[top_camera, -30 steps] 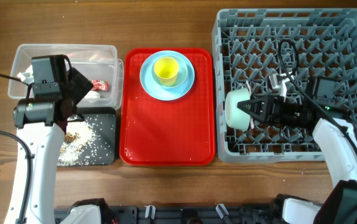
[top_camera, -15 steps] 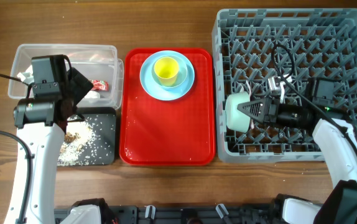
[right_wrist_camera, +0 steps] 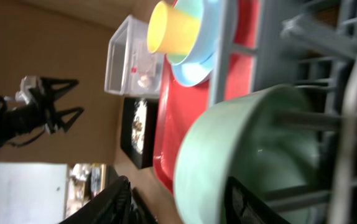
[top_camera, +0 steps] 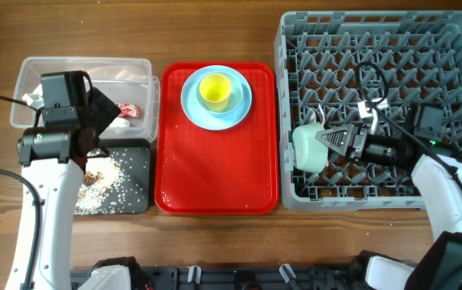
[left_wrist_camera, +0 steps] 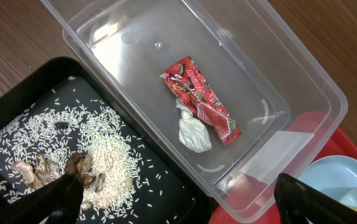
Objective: Sort waste into correct bins and load items into the dishwasher rack
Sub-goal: 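Set the green bowl down in the rack and open the right gripper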
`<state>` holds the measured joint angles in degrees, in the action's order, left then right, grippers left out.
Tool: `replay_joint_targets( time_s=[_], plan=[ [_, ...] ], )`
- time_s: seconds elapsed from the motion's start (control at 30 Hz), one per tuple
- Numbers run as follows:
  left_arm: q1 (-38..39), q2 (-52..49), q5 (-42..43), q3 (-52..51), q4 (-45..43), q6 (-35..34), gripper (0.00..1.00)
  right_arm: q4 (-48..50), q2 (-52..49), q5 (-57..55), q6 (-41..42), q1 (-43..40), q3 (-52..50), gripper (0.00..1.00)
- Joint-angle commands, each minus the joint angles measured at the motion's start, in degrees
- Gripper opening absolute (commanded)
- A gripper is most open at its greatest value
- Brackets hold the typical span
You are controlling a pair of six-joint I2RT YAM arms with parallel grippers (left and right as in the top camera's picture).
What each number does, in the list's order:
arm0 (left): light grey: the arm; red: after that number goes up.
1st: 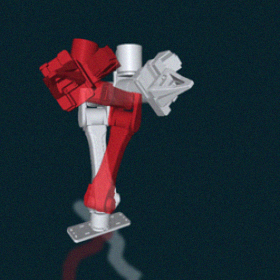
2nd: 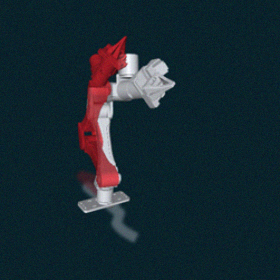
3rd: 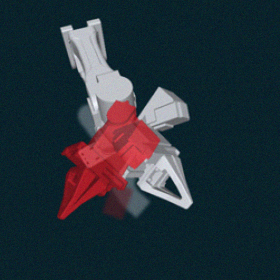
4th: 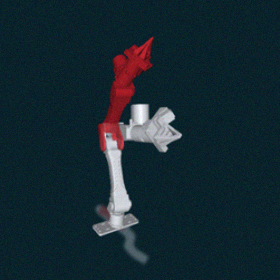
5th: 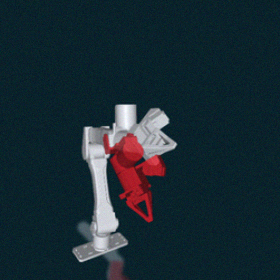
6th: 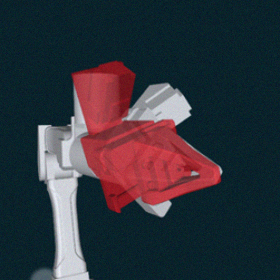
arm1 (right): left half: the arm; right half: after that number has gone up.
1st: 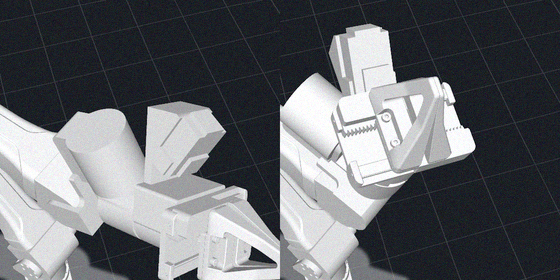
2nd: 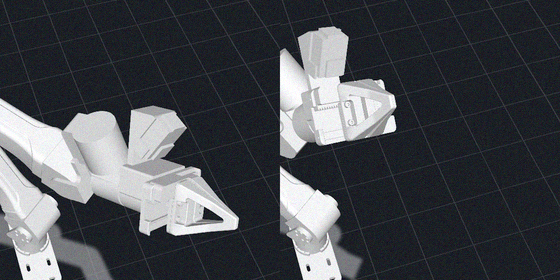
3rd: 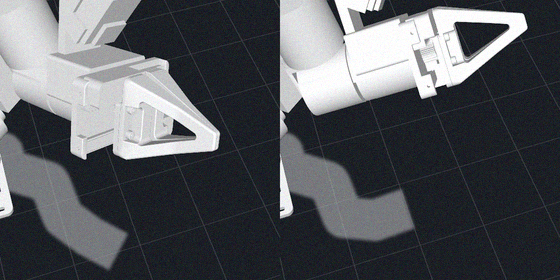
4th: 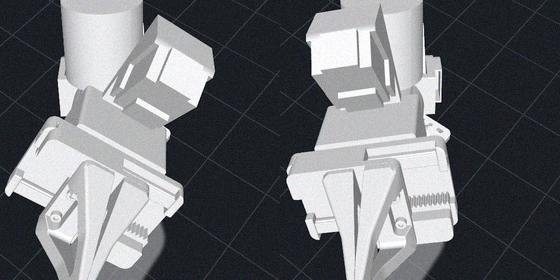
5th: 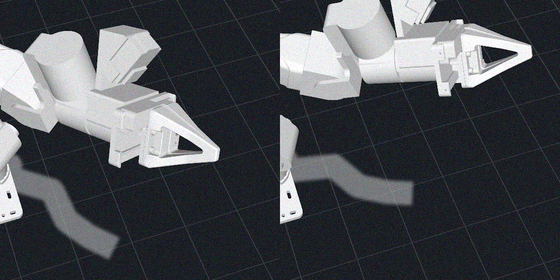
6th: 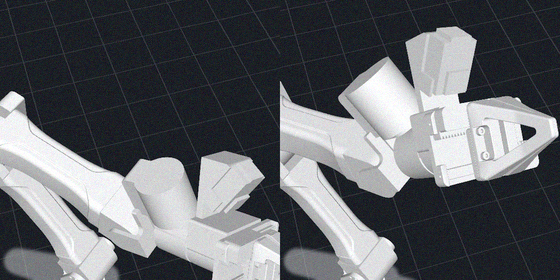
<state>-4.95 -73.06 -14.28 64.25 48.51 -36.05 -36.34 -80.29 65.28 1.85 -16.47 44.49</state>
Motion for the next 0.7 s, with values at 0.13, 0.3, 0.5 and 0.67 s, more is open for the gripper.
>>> replay_joint_targets(
  time_s=[0.13, 0.3, 0.5, 0.67],
  plan=[
    [-0.26, 0.5, -0.35, 0.7, 0.0, 0.92, 1.0, -5.97, 0.07, -22.56, 4.22, -5.38, 7.65, 0.5],
    [-0.26, 0.5, -0.35, 0.7, 0.0, 0.92, 1.0, -13.88, 0.11, -29.68, 4.2, -5.11, 15.54, 0.49],
    [-0.26, 0.5, -0.35, 0.7, 0.0, 0.92, 1.0, -19.1, 1.51, -23.56, 1.03, -1.18, 20.13, 0.1],
    [-0.26, 0.5, -0.35, 0.7, 0.0, 0.92, 1.0, -19.39, 2.27, -22.58, 0.68, 6.69, 20.11, 0.04]
  ],
)
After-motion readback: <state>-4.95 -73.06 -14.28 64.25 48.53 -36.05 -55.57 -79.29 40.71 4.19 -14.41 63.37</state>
